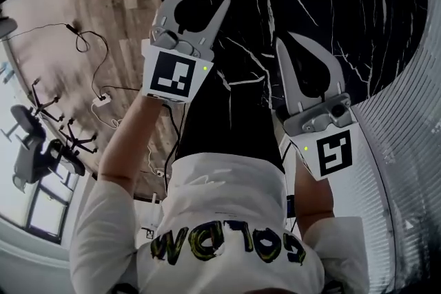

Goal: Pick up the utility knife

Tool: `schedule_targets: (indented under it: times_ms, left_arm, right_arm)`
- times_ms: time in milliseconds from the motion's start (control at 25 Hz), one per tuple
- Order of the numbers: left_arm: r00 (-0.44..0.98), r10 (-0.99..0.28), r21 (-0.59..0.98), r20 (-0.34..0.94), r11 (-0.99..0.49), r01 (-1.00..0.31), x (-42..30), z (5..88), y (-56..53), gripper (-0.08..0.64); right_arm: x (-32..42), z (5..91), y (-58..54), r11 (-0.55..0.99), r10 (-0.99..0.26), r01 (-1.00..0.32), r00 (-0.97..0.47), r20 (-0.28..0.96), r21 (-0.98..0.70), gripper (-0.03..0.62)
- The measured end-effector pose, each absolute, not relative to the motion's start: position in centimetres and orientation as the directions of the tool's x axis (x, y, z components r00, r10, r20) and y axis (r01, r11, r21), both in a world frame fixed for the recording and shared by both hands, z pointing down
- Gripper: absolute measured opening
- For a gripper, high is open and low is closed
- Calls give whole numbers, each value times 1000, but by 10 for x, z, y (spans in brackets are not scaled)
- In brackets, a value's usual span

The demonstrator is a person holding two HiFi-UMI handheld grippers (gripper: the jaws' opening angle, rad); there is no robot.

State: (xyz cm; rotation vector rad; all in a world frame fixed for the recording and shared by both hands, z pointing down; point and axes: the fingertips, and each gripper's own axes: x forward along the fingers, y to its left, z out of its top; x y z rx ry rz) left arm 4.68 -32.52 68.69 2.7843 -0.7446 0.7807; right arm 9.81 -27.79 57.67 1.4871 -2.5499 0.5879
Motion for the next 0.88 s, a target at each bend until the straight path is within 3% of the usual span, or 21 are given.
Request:
schedule_targets:
  times_ms: [520, 880]
  left_arm:
    - [688, -380, 30, 619, -863, -504, 36, 762, -332, 135]
    - [647, -313, -21, 695, -908, -417, 40, 776, -321, 144]
  right_arm:
    - [97, 629, -255, 394, -798, -860, -495, 344, -325, 2]
    - [95, 629, -252, 381, -805, -861, -488, 337, -335, 2]
